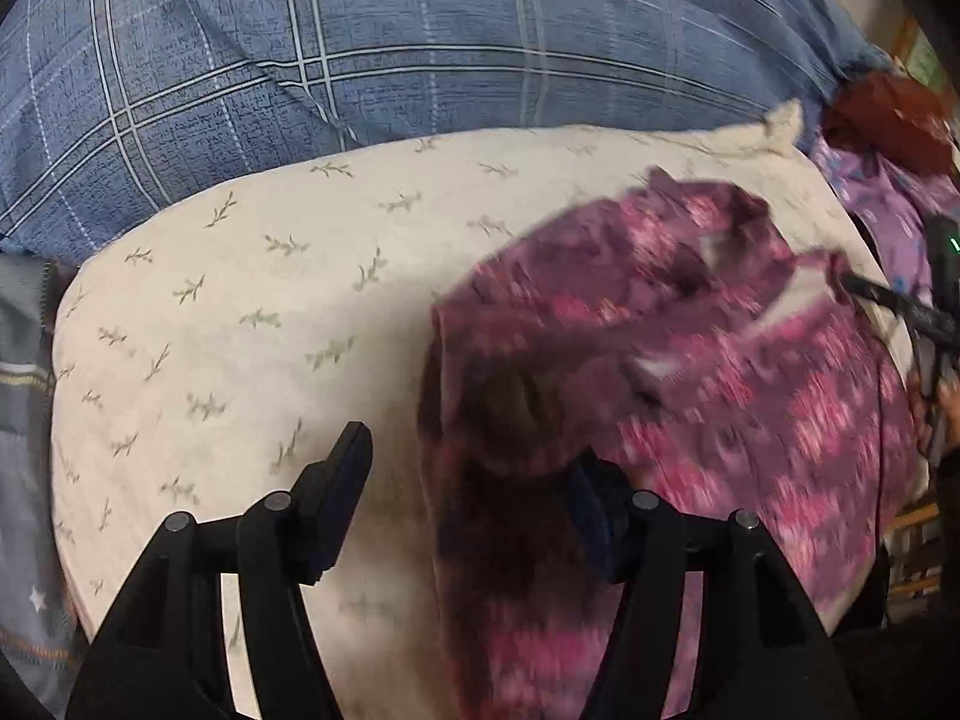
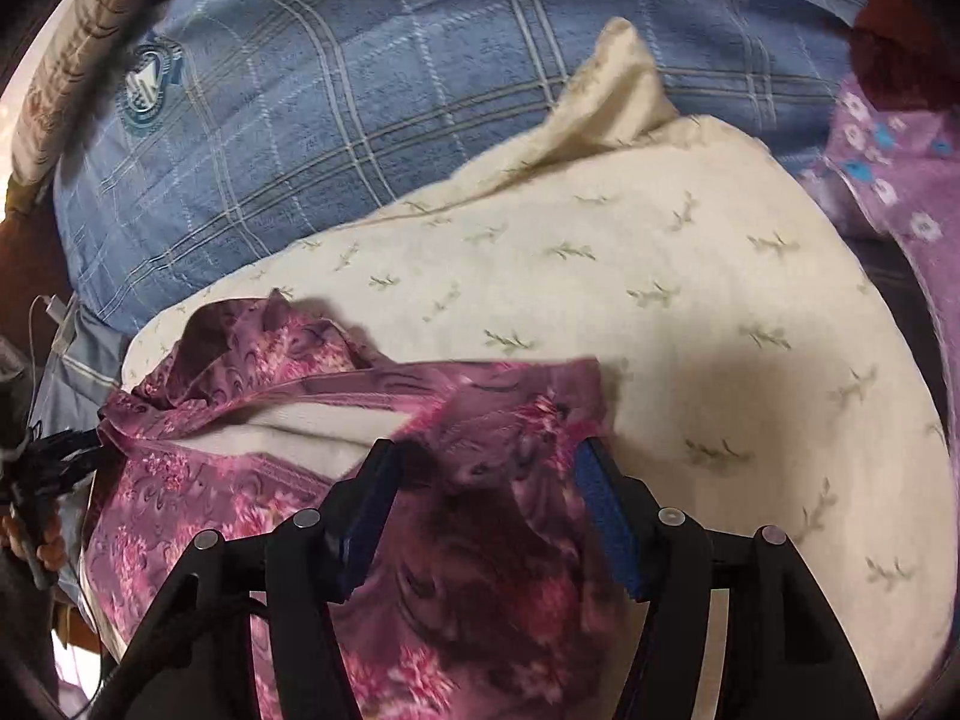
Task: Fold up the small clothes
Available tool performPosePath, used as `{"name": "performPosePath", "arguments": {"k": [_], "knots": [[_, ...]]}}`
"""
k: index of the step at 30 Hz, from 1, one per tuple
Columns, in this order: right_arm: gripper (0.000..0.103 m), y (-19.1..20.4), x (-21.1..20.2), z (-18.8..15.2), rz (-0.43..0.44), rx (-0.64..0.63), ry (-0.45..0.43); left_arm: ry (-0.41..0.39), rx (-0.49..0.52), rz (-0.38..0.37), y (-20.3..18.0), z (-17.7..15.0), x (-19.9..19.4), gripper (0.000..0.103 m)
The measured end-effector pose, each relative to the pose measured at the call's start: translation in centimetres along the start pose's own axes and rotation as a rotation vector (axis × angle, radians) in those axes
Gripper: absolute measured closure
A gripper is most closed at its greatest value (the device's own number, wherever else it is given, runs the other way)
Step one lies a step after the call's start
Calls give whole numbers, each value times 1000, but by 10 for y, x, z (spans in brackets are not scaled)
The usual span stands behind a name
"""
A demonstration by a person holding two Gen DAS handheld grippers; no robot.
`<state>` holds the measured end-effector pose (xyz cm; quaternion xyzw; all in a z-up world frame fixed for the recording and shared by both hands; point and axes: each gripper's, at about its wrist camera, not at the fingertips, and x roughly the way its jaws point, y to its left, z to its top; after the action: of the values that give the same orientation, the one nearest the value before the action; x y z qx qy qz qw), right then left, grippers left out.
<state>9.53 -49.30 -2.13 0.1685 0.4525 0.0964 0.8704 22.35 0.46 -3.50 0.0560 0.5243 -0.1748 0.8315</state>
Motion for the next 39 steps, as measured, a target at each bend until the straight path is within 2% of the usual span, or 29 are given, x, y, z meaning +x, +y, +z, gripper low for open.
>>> {"name": "performPosePath", "arguments": {"k": [1, 2, 3, 4, 5, 7, 12, 15, 17, 18, 19, 21, 22, 23, 24, 25, 26, 27, 28, 29, 31, 34, 36, 39], "knots": [[49, 1, 3, 2, 13, -9, 0, -15, -25, -10, 2, 6, 4, 42], [57, 3, 4, 3, 39, -21, 2, -36, -50, -27, 4, 12, 5, 53], [79, 0, 8, 5, 57, -28, 7, -49, -64, -40, 4, 15, 6, 64], [91, 1, 10, 6, 73, -36, 16, -59, -81, -72, 3, 22, 6, 86], [93, 1, 11, 8, 79, -44, 23, -62, -91, -70, 1, 27, 7, 91], [98, 3, 9, 15, 87, -55, 9, -86, -108, -54, -2, 41, 7, 95], [99, -8, -9, 45, 132, 31, -89, -72, -126, -56, -5, 64, 12, 95], [97, -23, -3, 48, 107, 83, -58, -12, -126, -19, -3, 63, 25, 95], [92, -34, 7, 46, 86, 125, 2, 13, -148, -45, 2, 58, 30, 94], [86, -42, 10, 42, 111, 172, 23, 12, -156, -59, 4, 56, 31, 92], [73, -52, 12, 36, 162, 237, 39, 6, -180, -95, 9, 54, 29, 87], [54, -68, 10, 24, 248, 340, 17, 1, -220, -167, 16, 52, 27, 69], [47, -71, 10, 21, 267, 357, 5, -1, -252, -214, 21, 51, 26, 51], [44, -72, 13, 17, 265, 355, 11, -5, -274, -236, 23, 50, 26, 44], [44, -72, 16, 15, 237, 341, 21, -12, -296, -238, 25, 49, 25, 44], [44, -69, 21, 14, 200, 317, 29, -18, -309, -238, 24, 48, 26, 44], [47, -66, 26, 15, 185, 291, 33, -21, -309, -232, 16, 51, 28, 53], [71, -59, 27, 16, 159, 239, 24, -31, -305, -220, 13, 50, 27, 68], [100, -51, 28, 18, 157, 190, 26, -29, -290, -201, 9, 52, 26, 97], [99, -44, 27, 21, 160, 155, 30, -23, -286, -198, 7, 53, 27, 98], [100, -35, 15, 28, 129, 117, -19, -55, -305, -176, 8, 60, 20, 98], [100, -37, -13, 43, 151, 135, -137, -114, -336, -147, 17, 73, 14, 99], [100, -43, -23, 47, 148, 163, -185, -107, -366, -125, 26, 81, 20, 99], [100, -54, -11, 44, 101, 186, -174, -71, -412, -65, 35, 82, 36, 99]]}}
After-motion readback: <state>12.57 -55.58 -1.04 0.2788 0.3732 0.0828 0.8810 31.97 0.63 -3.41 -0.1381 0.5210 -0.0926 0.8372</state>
